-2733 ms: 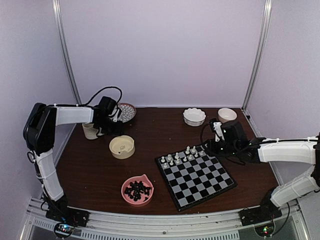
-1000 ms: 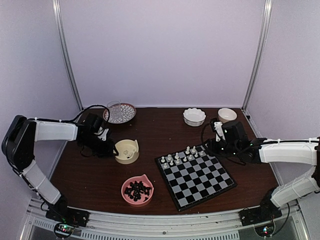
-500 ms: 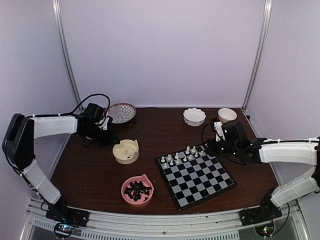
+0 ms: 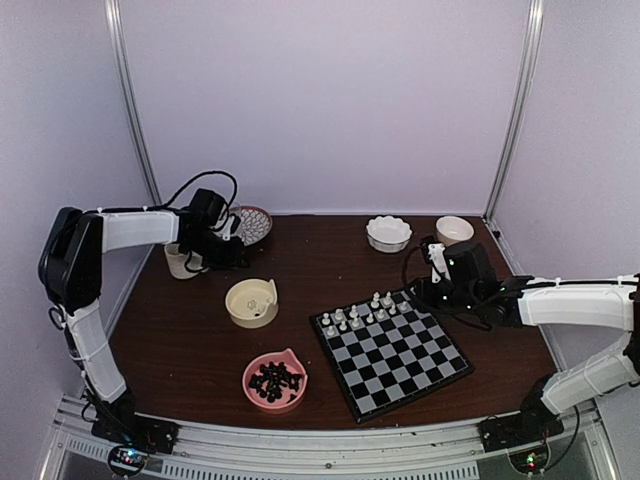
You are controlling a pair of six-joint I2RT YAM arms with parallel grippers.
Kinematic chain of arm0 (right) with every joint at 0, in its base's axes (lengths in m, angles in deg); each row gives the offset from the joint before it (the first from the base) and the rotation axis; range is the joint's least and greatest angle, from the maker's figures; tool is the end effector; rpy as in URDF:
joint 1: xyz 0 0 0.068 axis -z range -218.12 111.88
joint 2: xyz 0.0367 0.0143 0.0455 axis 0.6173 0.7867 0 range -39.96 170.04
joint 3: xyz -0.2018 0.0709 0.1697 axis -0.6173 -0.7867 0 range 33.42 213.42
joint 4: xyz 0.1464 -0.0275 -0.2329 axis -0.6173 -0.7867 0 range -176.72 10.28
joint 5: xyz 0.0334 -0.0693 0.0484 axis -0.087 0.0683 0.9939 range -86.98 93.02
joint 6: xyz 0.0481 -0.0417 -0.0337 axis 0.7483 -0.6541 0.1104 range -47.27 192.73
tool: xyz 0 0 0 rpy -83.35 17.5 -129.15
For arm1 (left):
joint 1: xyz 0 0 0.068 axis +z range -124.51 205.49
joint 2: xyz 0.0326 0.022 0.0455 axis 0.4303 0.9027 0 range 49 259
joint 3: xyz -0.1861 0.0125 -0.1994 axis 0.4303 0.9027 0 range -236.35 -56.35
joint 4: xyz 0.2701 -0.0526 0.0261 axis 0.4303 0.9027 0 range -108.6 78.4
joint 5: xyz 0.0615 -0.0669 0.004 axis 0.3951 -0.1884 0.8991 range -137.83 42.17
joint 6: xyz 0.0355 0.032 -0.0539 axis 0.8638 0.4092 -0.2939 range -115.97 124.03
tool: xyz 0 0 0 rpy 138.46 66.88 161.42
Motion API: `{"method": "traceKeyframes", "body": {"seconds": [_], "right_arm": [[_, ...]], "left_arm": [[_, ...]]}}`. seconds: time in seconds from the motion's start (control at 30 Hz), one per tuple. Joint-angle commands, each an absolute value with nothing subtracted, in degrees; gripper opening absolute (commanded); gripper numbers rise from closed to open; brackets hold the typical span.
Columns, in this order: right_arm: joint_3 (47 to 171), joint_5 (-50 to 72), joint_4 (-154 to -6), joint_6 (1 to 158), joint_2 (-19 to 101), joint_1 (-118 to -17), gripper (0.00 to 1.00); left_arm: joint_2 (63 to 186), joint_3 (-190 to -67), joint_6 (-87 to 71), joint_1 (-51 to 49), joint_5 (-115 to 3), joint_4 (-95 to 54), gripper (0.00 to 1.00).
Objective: Set up the chess pieces on the board
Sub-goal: Adjust the center of the board.
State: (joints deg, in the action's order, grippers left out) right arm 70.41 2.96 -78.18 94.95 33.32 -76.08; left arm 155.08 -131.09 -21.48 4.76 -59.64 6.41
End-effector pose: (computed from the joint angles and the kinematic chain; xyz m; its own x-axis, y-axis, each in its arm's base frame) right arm 0.2363 0.1842 0.1843 -0.6484 -0.0261 -0.7609 -0.3988 0.8630 0.3103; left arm 0.3890 -0.1604 0.1727 -0.8976 -0.1110 -0.4265 0.0730 0.9169 -0.3924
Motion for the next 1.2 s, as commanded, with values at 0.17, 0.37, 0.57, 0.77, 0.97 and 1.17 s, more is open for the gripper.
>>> {"method": "traceKeyframes", "body": {"seconds": [0.17, 0.37, 0.57, 0.77, 0.97, 1.17], "right_arm": [[69.74, 2.50, -77.52, 94.09, 31.94, -75.87, 0.28], [69.83, 2.59, -77.52, 94.04, 32.21, -75.88, 0.28], [69.87, 2.50, -77.57, 94.00, 32.11, -75.87, 0.28], [69.81, 2.49, -77.60, 94.04, 32.01, -75.83, 0.29], [69.85, 2.58, -77.61, 94.00, 32.03, -75.83, 0.28], [69.81, 2.56, -77.60, 94.00, 32.03, -75.83, 0.28]], "left_arm": [[162.95, -139.88, -19.00, 5.09, -60.80, 8.77, 0.29], [166.54, -144.05, -18.85, 5.10, -63.13, 10.02, 0.24], [170.31, -148.05, -18.82, 5.10, -65.70, 12.17, 0.12], [171.86, -148.75, -18.82, 5.10, -66.52, 12.93, 0.09], [171.96, -148.27, -18.34, 5.01, -67.61, 13.67, 0.03], [172.01, -147.09, -17.28, 4.67, -68.77, 14.00, 0.00]]}}
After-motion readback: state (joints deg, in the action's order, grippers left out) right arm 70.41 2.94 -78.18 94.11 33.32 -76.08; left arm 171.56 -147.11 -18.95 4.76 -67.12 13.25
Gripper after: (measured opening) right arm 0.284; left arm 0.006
